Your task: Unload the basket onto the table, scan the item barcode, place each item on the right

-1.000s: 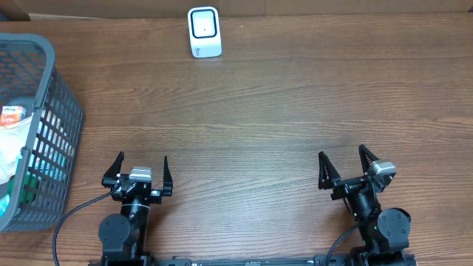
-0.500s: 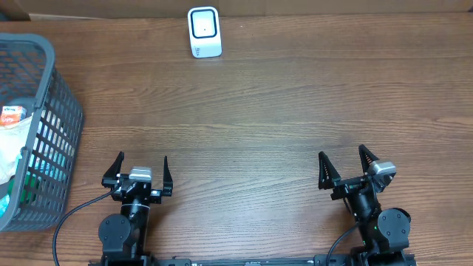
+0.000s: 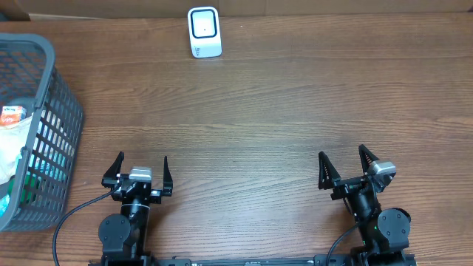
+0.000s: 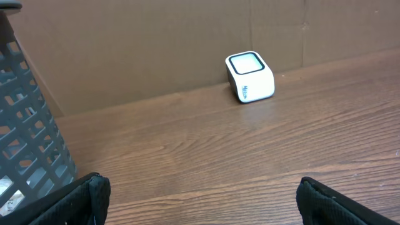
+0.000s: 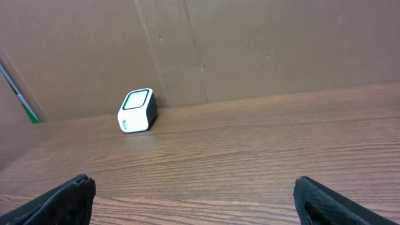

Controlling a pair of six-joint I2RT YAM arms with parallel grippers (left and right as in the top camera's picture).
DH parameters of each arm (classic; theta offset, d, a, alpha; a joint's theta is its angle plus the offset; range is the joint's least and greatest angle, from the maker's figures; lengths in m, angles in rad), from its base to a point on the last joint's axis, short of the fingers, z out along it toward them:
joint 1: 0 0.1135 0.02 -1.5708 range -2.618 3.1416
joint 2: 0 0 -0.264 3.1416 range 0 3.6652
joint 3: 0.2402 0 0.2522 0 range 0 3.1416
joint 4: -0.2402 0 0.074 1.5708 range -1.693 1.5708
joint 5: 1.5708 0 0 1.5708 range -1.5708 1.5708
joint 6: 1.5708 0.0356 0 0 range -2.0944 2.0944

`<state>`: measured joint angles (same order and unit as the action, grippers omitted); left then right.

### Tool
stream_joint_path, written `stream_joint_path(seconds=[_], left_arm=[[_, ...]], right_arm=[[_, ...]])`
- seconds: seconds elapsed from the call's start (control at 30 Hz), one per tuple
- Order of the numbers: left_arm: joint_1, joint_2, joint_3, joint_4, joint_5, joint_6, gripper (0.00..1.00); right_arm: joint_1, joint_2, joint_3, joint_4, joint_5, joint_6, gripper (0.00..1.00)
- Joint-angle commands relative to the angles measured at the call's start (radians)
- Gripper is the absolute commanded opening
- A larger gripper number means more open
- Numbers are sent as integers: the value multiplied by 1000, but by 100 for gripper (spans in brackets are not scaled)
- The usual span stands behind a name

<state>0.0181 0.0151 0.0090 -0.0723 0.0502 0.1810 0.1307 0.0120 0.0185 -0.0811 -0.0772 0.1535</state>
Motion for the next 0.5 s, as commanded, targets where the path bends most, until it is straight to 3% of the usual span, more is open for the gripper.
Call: stream_joint_path(seconds=[0.0, 0.47], left_arm=[[-5, -10, -4, -2, -8, -21, 100], [-5, -10, -3, 80, -5, -80, 100]], right_arm=[[-5, -9, -11, 4, 8, -4, 100], [-5, -9, -11, 4, 9, -4, 100]])
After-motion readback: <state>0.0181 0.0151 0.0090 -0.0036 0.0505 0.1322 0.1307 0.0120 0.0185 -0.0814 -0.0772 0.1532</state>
